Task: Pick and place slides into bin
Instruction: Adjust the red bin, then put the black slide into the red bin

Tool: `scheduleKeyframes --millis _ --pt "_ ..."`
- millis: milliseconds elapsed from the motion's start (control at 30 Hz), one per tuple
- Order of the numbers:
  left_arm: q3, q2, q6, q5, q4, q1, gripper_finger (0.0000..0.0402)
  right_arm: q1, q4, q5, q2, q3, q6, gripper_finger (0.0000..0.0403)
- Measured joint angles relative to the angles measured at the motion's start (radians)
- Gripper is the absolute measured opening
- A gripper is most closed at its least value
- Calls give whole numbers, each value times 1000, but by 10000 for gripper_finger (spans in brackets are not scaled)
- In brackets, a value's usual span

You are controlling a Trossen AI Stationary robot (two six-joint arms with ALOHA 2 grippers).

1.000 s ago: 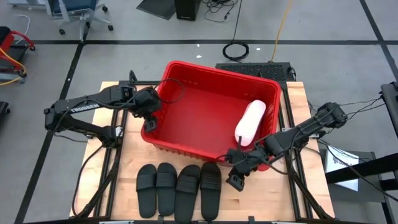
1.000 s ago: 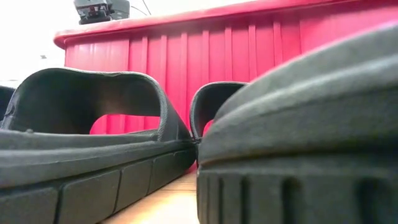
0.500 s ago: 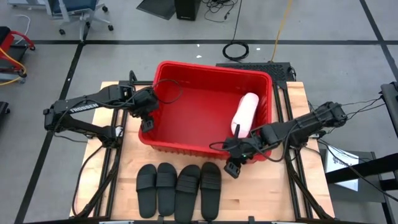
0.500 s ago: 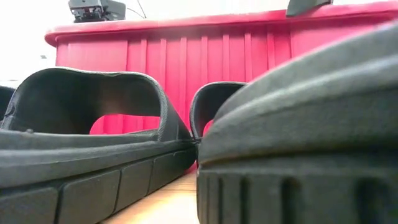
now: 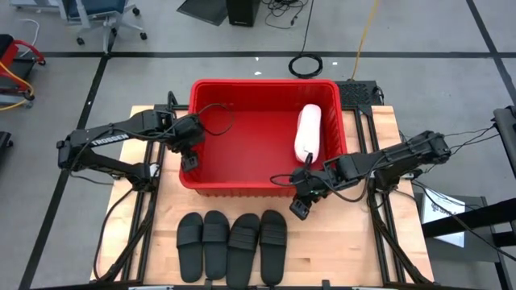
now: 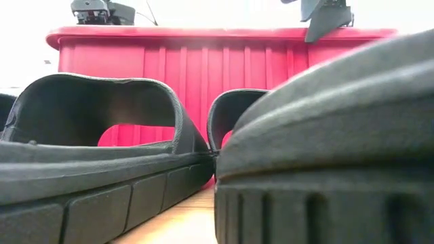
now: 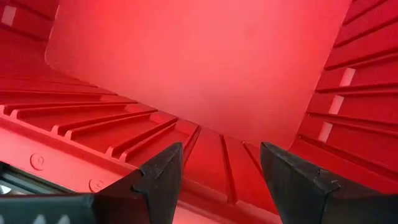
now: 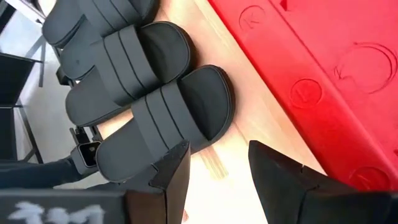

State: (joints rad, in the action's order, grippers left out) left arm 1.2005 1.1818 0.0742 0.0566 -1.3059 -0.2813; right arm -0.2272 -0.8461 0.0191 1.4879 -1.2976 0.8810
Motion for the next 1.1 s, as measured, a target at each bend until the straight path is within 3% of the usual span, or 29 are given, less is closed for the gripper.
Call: scheduleKeyframes --millis 267,433,600,867,1100 --pt "27 -102 0 -52 193 0 225 -33 192 10 -71 8 -50 158" --pt "93 -182 43 -136 312 1 225 -40 476 6 -138 3 -127 158" --pt "191 -245 123 -184 392 49 225 -48 850 77 -151 3 -247 158" --pt "319 -294 261 -217 613 253 225 -50 1257 63 -151 3 -422 158" --pt "331 -261 279 -177 736 507 225 -48 1359 59 -151 2 -465 158"
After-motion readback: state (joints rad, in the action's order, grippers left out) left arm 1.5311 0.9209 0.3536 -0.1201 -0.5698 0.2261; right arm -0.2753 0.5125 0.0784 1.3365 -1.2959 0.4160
